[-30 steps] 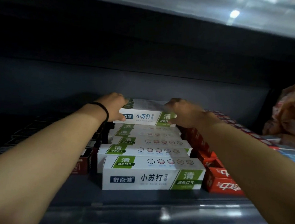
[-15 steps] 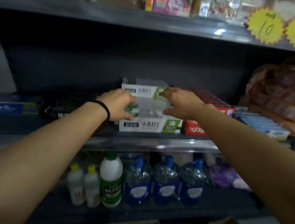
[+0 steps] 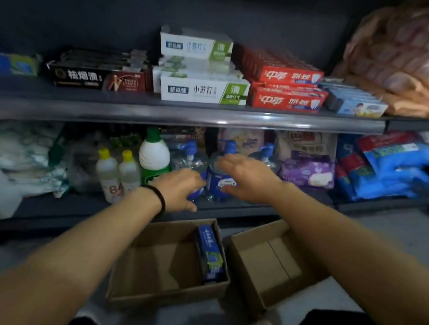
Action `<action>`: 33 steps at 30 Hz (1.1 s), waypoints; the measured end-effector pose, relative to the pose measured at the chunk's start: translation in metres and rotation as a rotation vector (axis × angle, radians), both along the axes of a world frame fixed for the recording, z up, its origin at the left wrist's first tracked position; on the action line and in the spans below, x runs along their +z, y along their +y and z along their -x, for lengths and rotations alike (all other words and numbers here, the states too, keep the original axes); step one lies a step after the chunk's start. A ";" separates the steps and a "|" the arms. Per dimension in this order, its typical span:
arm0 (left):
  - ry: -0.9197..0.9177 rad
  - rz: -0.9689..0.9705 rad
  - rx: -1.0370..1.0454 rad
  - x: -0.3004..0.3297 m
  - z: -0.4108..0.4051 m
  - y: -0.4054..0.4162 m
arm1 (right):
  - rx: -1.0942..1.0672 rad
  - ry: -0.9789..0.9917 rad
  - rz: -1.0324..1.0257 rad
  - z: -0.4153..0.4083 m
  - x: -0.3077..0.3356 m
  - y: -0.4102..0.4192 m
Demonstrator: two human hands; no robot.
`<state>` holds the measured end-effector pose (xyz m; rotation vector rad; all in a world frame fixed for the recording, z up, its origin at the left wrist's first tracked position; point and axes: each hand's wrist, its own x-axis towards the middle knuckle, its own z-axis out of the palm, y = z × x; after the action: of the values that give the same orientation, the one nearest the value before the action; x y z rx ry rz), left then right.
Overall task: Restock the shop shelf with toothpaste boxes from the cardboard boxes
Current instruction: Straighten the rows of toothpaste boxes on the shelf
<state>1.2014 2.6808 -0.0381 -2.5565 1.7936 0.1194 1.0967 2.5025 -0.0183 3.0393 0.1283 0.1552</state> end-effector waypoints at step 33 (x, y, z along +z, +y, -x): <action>0.337 -0.204 0.151 -0.194 -0.029 0.030 | -0.688 0.575 -0.442 -0.008 -0.225 0.045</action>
<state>1.2307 2.7104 -0.2317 -2.6390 1.5701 0.7360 1.1047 2.5471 -0.2438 3.2117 -1.0193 -0.8343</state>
